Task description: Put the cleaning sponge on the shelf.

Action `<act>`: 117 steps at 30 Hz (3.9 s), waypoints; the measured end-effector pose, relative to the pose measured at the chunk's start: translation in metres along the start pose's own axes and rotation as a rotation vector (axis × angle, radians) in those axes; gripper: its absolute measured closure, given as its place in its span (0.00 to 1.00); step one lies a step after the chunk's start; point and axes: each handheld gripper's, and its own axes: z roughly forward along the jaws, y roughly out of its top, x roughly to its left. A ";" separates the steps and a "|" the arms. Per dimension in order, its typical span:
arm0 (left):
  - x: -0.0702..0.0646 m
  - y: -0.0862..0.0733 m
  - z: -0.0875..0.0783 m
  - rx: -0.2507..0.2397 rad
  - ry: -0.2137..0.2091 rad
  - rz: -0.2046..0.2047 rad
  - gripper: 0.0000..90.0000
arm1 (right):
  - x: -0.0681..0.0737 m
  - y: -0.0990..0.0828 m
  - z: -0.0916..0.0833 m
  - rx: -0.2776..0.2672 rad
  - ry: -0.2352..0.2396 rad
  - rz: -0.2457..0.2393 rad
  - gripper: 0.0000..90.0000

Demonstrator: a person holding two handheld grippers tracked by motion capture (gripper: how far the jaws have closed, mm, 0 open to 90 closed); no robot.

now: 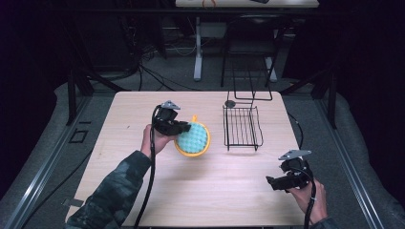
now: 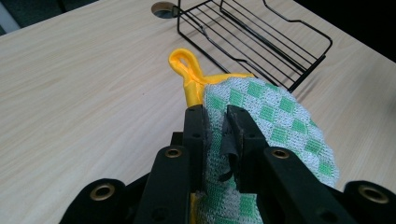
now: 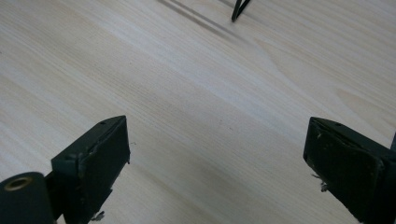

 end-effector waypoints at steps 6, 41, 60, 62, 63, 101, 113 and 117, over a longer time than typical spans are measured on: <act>-0.003 0.005 0.009 -0.003 -0.015 0.003 0.88 | 0.000 0.000 0.001 0.004 0.000 -0.002 0.07; -0.025 0.046 0.038 -0.065 -0.070 0.011 0.88 | 0.002 0.001 0.002 -0.006 0.012 -0.008 0.08; -0.044 0.066 0.058 -0.111 -0.059 0.010 0.88 | 0.003 0.002 0.001 -0.011 0.013 -0.010 0.08; -0.044 0.067 0.061 -0.115 -0.055 0.000 0.88 | 0.003 0.002 0.001 -0.006 0.018 -0.009 0.08; -0.045 0.068 0.062 -0.114 -0.056 -0.004 0.88 | 0.003 0.002 0.001 -0.009 0.016 -0.010 0.08; -0.060 0.068 0.151 -0.146 0.037 -0.098 0.89 | 0.004 0.005 0.005 -0.014 0.033 -0.035 0.09; -0.064 0.064 0.187 -0.060 0.078 -0.070 0.89 | 0.004 0.005 0.004 -0.017 0.039 -0.031 0.09; -0.061 0.062 0.193 -0.050 0.086 -0.074 0.90 | 0.005 0.004 0.005 -0.019 0.044 -0.027 0.09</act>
